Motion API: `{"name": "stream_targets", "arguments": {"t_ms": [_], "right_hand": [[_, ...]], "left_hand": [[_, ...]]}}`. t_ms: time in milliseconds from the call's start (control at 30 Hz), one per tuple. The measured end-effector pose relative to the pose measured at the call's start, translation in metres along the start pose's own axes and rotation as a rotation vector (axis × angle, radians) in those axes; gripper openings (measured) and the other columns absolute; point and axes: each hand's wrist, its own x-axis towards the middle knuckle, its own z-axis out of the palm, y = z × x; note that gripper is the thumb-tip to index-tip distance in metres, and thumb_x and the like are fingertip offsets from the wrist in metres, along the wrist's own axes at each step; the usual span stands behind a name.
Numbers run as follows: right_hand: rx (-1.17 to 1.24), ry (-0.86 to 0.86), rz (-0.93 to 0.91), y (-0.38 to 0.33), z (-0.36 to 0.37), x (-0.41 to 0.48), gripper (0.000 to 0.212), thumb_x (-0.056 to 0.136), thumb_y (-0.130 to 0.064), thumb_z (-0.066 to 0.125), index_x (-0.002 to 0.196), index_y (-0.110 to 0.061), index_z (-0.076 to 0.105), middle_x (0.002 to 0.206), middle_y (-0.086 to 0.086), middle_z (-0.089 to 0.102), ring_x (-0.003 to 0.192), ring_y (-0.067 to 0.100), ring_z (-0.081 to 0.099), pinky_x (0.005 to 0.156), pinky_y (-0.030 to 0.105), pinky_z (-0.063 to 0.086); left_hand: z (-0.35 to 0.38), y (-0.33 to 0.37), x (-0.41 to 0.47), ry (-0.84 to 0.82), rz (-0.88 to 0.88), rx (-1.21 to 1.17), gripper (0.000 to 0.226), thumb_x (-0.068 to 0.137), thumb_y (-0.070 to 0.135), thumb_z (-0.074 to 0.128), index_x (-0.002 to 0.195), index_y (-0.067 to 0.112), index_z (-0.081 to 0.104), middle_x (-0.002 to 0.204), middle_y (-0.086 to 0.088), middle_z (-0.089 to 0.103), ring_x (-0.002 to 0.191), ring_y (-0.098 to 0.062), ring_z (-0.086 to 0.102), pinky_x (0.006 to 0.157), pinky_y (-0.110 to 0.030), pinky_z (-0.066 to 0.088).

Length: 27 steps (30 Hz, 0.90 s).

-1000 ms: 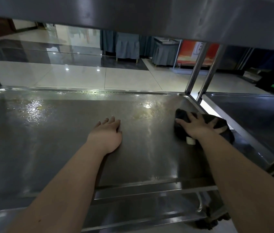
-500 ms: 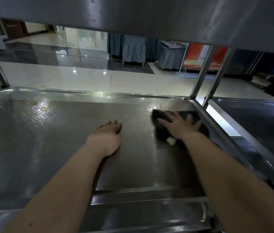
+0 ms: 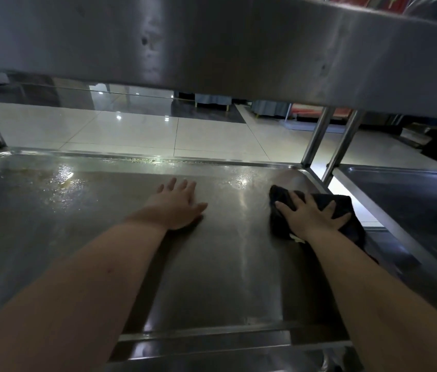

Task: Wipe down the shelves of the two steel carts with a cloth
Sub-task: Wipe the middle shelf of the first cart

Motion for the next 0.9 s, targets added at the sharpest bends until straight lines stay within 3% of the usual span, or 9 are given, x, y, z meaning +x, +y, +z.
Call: {"name": "stream_targets", "arguments": {"t_ms": [167, 367, 533, 633, 733, 900], "right_hand": [[-0.009, -0.018, -0.029, 0.003, -0.004, 0.010, 0.076, 0.077, -0.088, 0.017, 0.146, -0.058, 0.005, 0.162, -0.015, -0.003, 0.145, 0.044, -0.010, 0.105, 0.073, -0.011], [0.041, -0.039, 0.034, -0.057, -0.008, 0.018, 0.076, 0.081, -0.084, 0.021, 0.149, -0.053, 0.007, 0.163, -0.012, -0.003, 0.144, 0.047, -0.014, 0.102, 0.076, -0.012], [-0.014, -0.071, -0.444, -0.162, 0.019, -0.009, 0.062, 0.090, -0.073, 0.019, 0.148, -0.054, 0.008, 0.163, -0.011, -0.002, 0.144, 0.044, -0.016, 0.102, 0.072, -0.017], [0.005, -0.104, -0.553, -0.173, 0.025, -0.015, 0.059, 0.091, -0.073, 0.019, 0.146, -0.058, 0.006, 0.163, -0.015, -0.001, 0.146, 0.040, -0.017, 0.102, 0.069, -0.020], [0.009, -0.091, -0.469, -0.136, 0.013, 0.001, 0.065, 0.085, -0.079, 0.022, 0.146, -0.058, 0.008, 0.162, -0.017, 0.000, 0.147, 0.038, -0.013, 0.106, 0.068, -0.016], [0.023, -0.042, -0.115, -0.036, -0.011, 0.029, 0.070, 0.084, -0.081, 0.025, 0.148, -0.055, 0.012, 0.162, -0.018, 0.002, 0.146, 0.040, -0.009, 0.108, 0.070, -0.010]], "left_hand": [[0.026, -0.012, 0.009, 0.073, -0.001, 0.016, 0.081, 0.088, 0.073, 0.017, 0.154, 0.029, 0.003, 0.161, 0.007, -0.002, 0.148, -0.016, -0.002, 0.119, -0.040, -0.001], [0.031, -0.013, 0.010, 0.107, -0.006, 0.002, 0.071, 0.095, 0.061, 0.020, 0.154, 0.027, 0.003, 0.161, 0.009, -0.002, 0.148, -0.011, -0.002, 0.119, -0.036, 0.000], [0.030, -0.017, 0.013, 0.165, -0.026, -0.123, 0.061, 0.099, 0.027, 0.025, 0.154, 0.015, 0.000, 0.162, -0.001, -0.004, 0.148, -0.011, -0.001, 0.119, -0.031, 0.000], [0.031, -0.017, 0.011, 0.167, -0.040, -0.110, 0.063, 0.097, 0.024, 0.024, 0.154, 0.011, -0.001, 0.162, -0.005, -0.004, 0.148, -0.014, -0.002, 0.119, -0.032, 0.001], [0.032, -0.015, 0.012, 0.160, -0.034, -0.045, 0.060, 0.100, 0.035, 0.019, 0.154, 0.014, 0.004, 0.162, -0.002, 0.001, 0.148, -0.015, 0.000, 0.118, -0.034, 0.001], [0.032, -0.010, 0.013, 0.130, -0.033, -0.017, 0.059, 0.100, 0.040, 0.019, 0.154, 0.019, 0.006, 0.162, -0.002, 0.000, 0.148, -0.017, -0.002, 0.118, -0.035, -0.001]]}}
